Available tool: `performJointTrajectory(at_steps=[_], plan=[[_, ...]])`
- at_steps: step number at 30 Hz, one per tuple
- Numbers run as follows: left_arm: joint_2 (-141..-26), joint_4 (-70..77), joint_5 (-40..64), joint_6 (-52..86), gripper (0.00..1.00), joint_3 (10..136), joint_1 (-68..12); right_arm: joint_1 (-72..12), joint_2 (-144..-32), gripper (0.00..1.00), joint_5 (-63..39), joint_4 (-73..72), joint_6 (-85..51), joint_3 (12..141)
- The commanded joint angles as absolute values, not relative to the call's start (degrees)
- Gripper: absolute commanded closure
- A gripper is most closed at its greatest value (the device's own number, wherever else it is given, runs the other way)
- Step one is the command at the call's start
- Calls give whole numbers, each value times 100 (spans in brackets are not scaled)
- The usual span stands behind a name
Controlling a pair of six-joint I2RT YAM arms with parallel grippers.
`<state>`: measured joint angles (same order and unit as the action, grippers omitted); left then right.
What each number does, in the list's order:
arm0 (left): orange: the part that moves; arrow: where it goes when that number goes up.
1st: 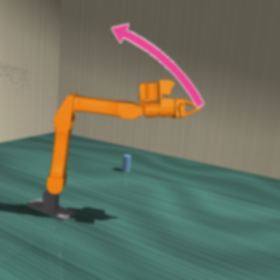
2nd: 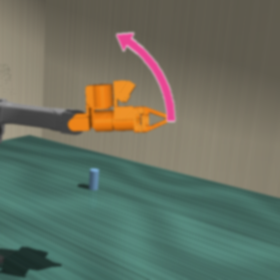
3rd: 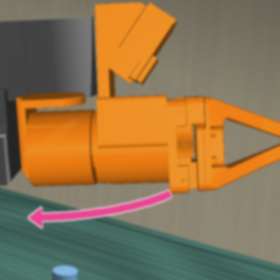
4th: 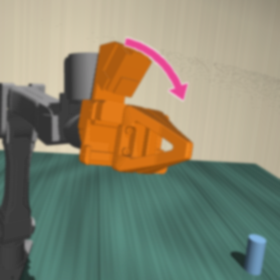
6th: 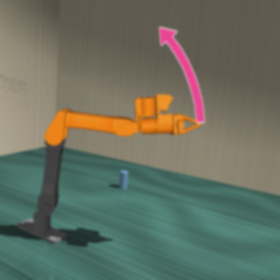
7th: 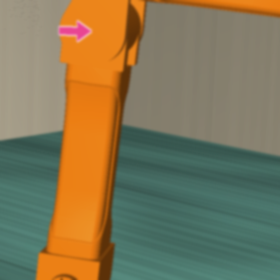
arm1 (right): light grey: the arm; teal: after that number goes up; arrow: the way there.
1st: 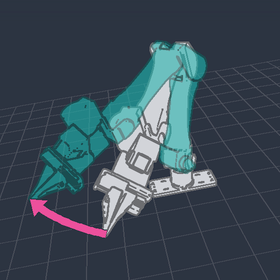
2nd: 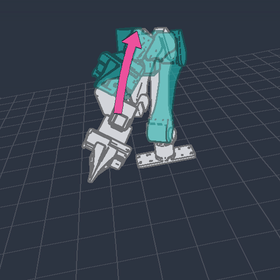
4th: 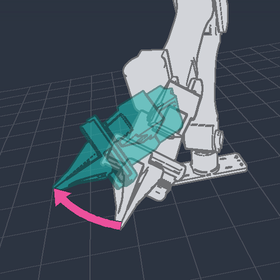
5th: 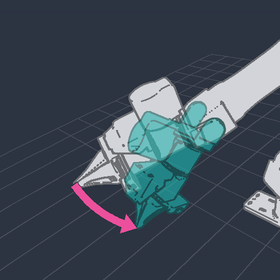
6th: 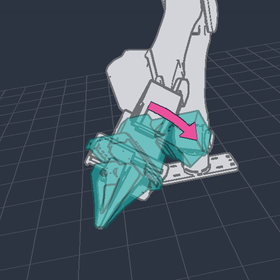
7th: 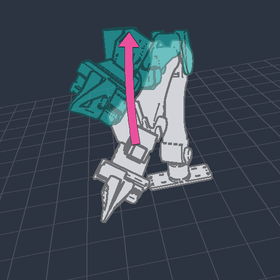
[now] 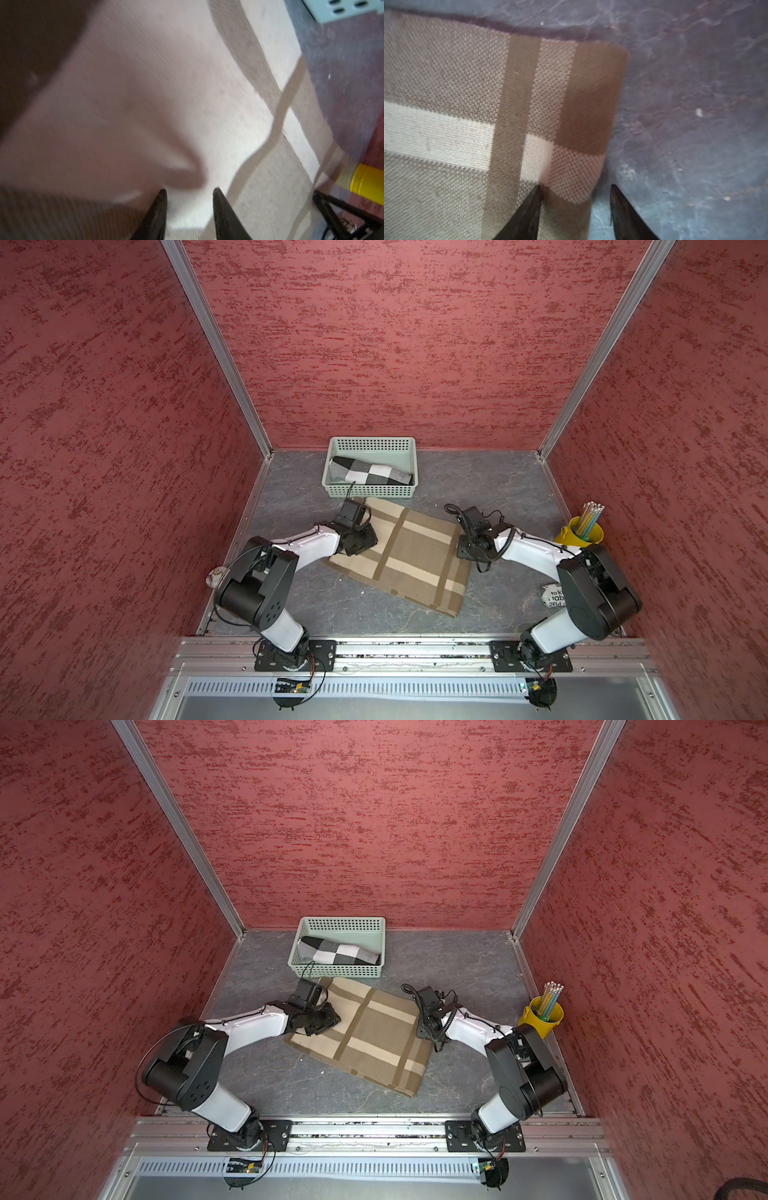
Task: Roll up the scarf and place it into the basket
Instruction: Adjust the scarf at the center of the board, then roll the scarf at the center of the board.
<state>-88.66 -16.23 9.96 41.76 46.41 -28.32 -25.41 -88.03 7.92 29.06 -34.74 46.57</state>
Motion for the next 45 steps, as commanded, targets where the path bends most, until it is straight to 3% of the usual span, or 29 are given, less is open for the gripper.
performJointTrajectory(at_steps=[1,7,12,18,24,27,29,32,34,45], plan=[[-8205,-1814,825,3271,53,4676,-3469,-2372,-8476,44,643,2984,-3669,4663],[-7812,-1439,636,1662,44,4684,-5516,-1813,-8009,46,156,2742,-3429,4226],[-8879,-1538,55,913,37,5345,-7187,-1557,-7901,48,-393,2381,-3240,4013],[-10307,-2238,-882,750,34,6418,-7976,-1494,-7849,49,-598,2012,-3217,3691],[-10904,-2632,-1468,901,35,6980,-8025,-1494,-8028,53,-1025,1471,-3279,3518],[-11034,-2642,-1331,898,45,7081,-8023,-1493,-8162,58,-1151,1299,-3277,3474],[-11088,-2643,-1220,925,61,7106,-8008,-1494,-8165,65,-1207,1183,-3261,3461],[-10934,-2560,-937,1187,89,6995,-7854,-1502,-8098,91,-1213,1229,-3148,3632],[-10573,-2165,-553,1445,97,6626,-7671,-1518,-8047,100,-1081,1425,-3070,3868],[-8680,-724,1180,2936,100,4726,-6223,-2277,-8967,100,-26,2655,-2892,5542]])
